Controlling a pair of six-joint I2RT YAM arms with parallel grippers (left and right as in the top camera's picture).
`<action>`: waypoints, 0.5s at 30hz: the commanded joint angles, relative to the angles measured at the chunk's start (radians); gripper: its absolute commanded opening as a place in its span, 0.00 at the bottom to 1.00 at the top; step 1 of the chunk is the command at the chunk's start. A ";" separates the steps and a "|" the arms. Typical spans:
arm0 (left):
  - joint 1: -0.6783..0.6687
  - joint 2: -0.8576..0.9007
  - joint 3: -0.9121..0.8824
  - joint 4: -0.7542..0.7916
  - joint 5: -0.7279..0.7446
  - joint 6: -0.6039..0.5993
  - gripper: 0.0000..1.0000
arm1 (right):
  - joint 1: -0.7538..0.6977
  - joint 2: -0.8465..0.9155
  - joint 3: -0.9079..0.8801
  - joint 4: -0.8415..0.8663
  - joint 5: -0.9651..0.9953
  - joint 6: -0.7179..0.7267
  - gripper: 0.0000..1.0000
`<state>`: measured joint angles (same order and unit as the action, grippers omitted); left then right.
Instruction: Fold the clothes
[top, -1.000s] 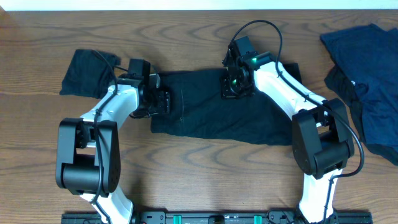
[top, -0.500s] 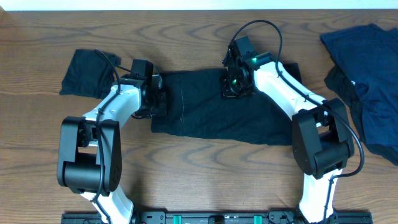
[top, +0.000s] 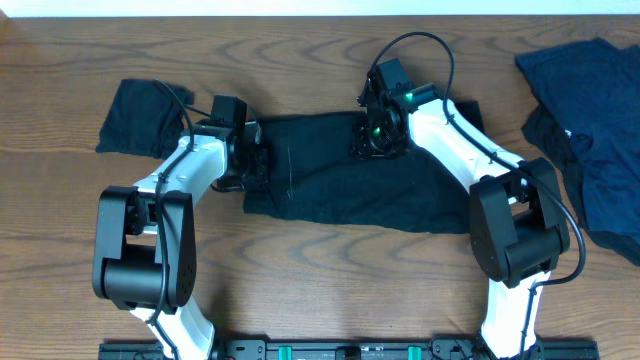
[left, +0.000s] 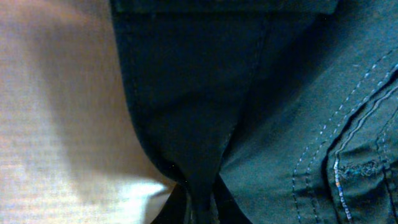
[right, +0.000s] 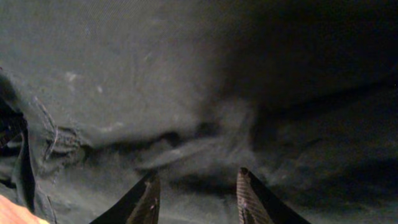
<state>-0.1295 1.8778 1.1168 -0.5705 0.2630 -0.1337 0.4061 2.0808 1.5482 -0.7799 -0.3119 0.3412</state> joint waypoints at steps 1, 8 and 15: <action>-0.005 0.015 0.031 -0.046 -0.003 -0.002 0.06 | 0.009 0.014 -0.007 0.003 -0.011 0.016 0.41; -0.005 -0.028 0.110 -0.109 -0.003 -0.001 0.06 | -0.028 0.014 -0.007 0.014 -0.170 0.026 0.40; -0.005 -0.097 0.146 -0.126 -0.003 -0.001 0.06 | -0.026 0.014 -0.007 0.010 -0.193 0.025 0.31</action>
<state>-0.1322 1.8351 1.2285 -0.6922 0.2623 -0.1337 0.3809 2.0808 1.5478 -0.7692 -0.4652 0.3603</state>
